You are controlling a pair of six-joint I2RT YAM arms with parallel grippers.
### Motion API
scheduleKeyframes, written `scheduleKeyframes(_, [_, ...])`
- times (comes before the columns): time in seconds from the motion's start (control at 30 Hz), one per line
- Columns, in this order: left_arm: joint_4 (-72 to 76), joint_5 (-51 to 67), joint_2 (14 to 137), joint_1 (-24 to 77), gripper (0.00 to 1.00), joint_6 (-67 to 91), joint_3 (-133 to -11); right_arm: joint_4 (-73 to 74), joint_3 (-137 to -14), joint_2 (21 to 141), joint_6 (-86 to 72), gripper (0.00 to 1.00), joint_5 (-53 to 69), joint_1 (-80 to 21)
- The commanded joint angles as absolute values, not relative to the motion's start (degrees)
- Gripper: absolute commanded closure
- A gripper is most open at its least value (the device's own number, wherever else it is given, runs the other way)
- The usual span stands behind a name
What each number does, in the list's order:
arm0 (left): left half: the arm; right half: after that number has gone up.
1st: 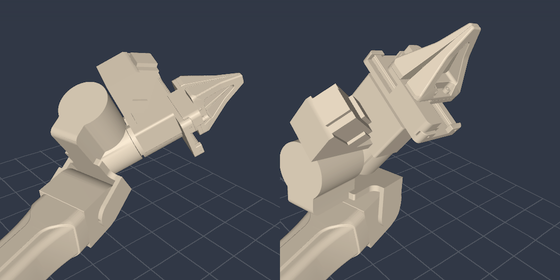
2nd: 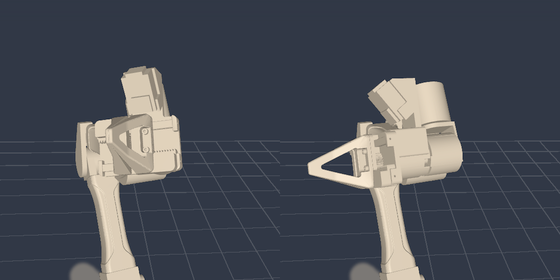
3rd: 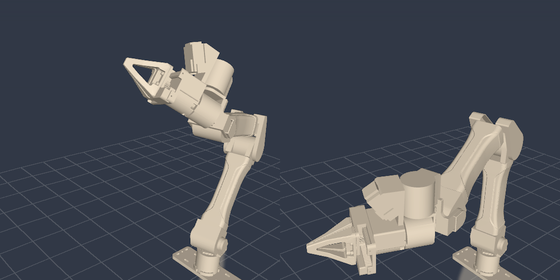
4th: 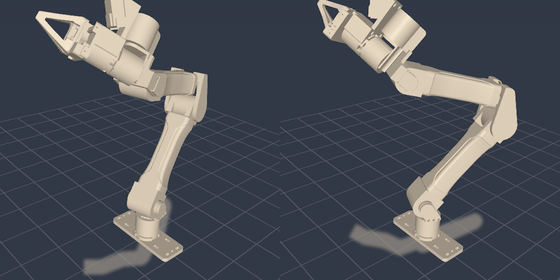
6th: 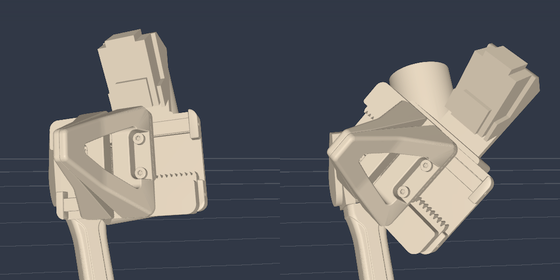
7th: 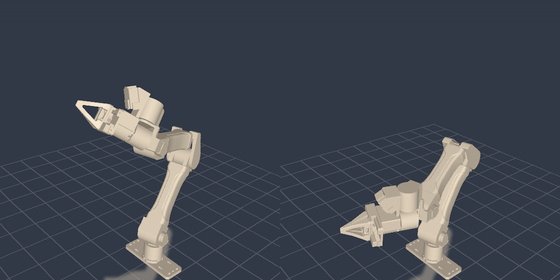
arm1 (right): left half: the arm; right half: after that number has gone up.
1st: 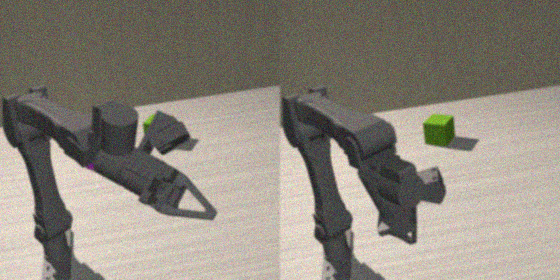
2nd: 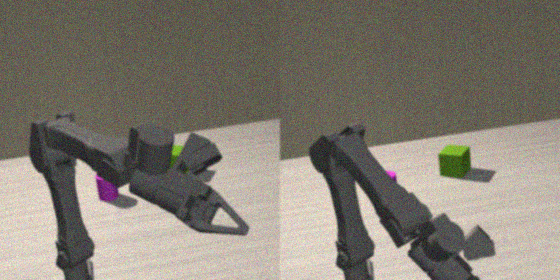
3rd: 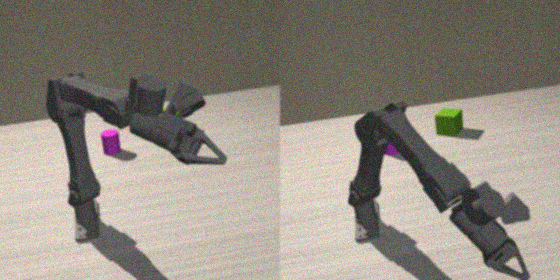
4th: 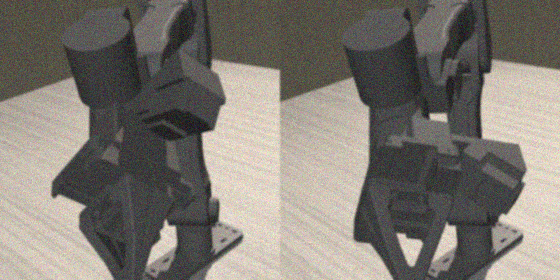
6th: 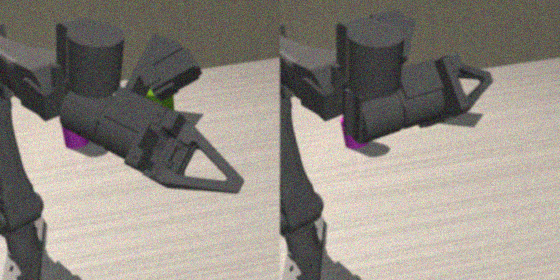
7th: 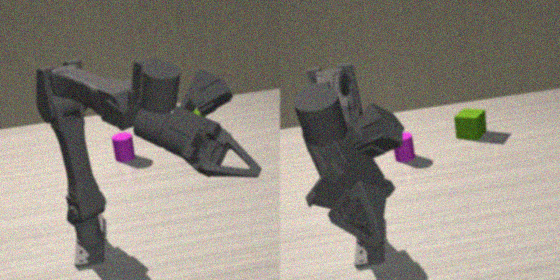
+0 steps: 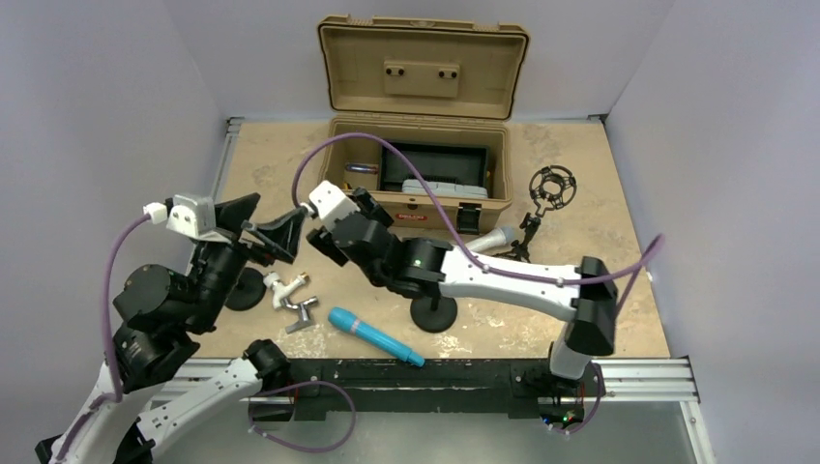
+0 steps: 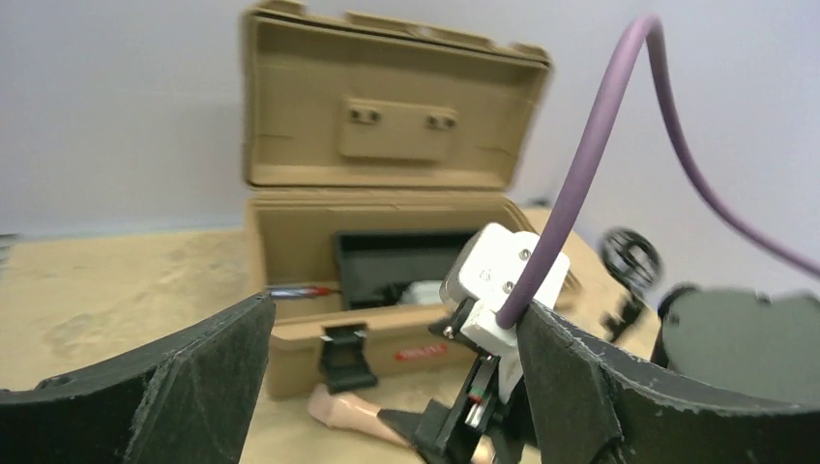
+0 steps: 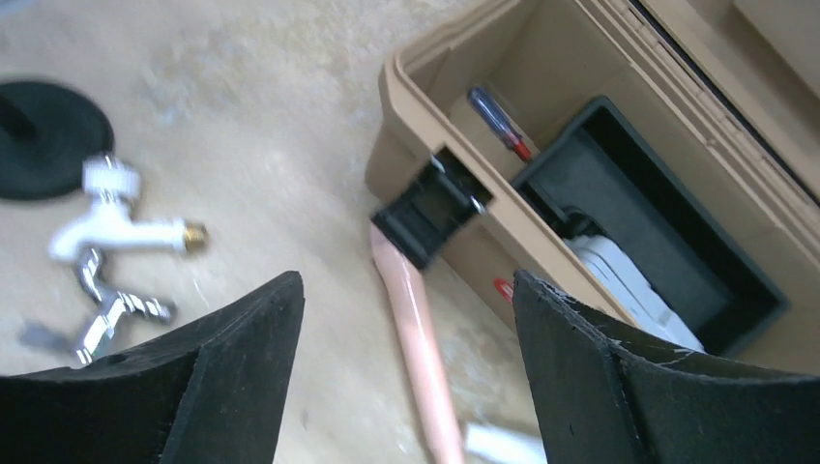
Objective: Remove the microphone from the stand
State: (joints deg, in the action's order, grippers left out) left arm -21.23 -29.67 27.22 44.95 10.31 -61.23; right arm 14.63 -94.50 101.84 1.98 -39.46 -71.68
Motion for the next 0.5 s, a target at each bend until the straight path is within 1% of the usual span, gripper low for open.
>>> scheduleKeyframes(0.0, [-36.10,-31.32,21.26,43.80,0.09,13.42,-67.38,0.54,-84.50,82.73,-1.47,0.24,-44.40,-70.58])
scheduleKeyframes(0.07, [-38.29,-31.11,19.11,43.81,0.09,14.28,-68.43,-3.93,-79.82,75.14,-1.25,0.24,-44.17,-70.58])
scheduleKeyframes(0.17, [-39.72,-31.65,15.64,43.82,0.08,16.01,-69.77,-6.67,-74.83,65.53,-1.36,0.24,-44.86,-70.58])
scheduleKeyframes(0.3, [-35.29,-30.87,12.32,43.78,0.06,14.62,-70.58,-6.96,-69.99,53.79,-1.58,0.24,-47.28,-70.62])
scheduleKeyframes(0.47, [-33.45,-28.24,12.36,43.79,0.06,11.35,-73.78,-6.11,-66.51,42.26,-1.72,0.24,-49.98,-70.58])
